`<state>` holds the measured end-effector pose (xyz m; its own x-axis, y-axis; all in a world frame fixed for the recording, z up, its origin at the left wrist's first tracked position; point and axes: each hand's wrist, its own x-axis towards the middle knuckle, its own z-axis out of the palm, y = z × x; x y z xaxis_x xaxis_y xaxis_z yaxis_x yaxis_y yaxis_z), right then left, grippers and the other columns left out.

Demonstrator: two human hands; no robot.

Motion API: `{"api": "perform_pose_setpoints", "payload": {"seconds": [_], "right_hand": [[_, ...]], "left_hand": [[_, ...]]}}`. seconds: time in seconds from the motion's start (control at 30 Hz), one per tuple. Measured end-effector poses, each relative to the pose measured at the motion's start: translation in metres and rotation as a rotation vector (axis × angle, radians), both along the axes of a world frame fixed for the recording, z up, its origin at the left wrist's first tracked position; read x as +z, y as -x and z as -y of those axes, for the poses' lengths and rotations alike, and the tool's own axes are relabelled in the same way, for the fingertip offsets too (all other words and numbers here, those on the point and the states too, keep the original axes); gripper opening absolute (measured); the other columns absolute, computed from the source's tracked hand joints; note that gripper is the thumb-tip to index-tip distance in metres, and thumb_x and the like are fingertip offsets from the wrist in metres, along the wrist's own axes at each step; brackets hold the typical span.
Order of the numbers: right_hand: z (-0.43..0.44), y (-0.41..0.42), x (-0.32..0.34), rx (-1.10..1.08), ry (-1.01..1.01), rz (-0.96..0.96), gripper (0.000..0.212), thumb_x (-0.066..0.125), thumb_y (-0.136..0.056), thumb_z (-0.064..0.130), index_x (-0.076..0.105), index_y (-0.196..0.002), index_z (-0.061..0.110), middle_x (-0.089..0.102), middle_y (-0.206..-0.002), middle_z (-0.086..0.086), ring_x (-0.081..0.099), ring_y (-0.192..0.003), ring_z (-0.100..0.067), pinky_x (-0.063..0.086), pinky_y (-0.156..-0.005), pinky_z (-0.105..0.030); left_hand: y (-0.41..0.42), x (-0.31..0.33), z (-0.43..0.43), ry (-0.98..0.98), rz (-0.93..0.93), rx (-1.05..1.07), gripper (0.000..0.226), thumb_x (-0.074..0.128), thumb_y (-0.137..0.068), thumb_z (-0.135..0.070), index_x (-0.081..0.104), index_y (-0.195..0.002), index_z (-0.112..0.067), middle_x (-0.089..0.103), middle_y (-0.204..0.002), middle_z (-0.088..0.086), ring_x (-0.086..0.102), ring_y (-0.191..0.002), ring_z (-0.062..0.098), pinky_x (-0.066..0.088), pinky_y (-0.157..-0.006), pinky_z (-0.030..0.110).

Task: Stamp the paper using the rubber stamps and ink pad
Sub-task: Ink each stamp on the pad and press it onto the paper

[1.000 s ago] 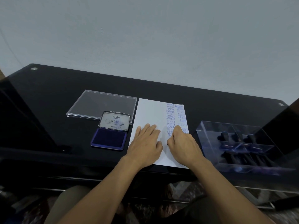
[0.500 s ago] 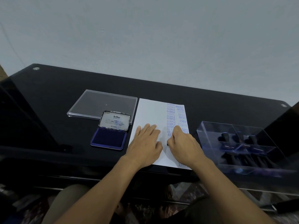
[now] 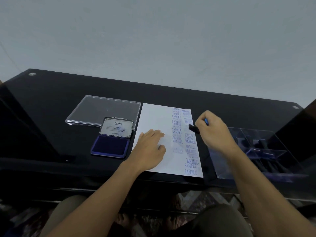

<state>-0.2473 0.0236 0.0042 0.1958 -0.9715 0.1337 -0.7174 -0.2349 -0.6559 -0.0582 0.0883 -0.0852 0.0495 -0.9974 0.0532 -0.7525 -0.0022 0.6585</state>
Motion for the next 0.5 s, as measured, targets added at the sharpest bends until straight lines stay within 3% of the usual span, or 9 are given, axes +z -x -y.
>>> {"api": "perform_pose_setpoints", "payload": {"seconds": [0.13, 0.5], "right_hand": [[0.005, 0.011, 0.008, -0.001, 0.014, 0.085, 0.015, 0.048, -0.098, 0.018, 0.057, -0.087, 0.013, 0.064, -0.081, -0.002, 0.055, -0.066, -0.014, 0.044, -0.052, -0.023], [0.005, 0.018, 0.008, -0.025, 0.009, 0.176, 0.013, 0.053, -0.099, 0.017, 0.061, -0.090, 0.013, 0.063, -0.083, 0.000, 0.054, -0.072, -0.013, 0.044, -0.062, -0.026]], "left_hand": [[-0.003, 0.009, -0.001, 0.079, -0.193, 0.099, 0.043, 0.047, -0.098, -0.017, 0.048, -0.140, -0.020, 0.043, -0.147, -0.010, 0.031, -0.140, 0.011, 0.025, -0.110, 0.022], [-0.022, 0.022, -0.003, 0.145, -0.112, 0.162, 0.040, 0.050, -0.099, -0.019, 0.050, -0.139, -0.018, 0.045, -0.147, -0.006, 0.037, -0.136, 0.010, 0.027, -0.102, 0.018]]}}
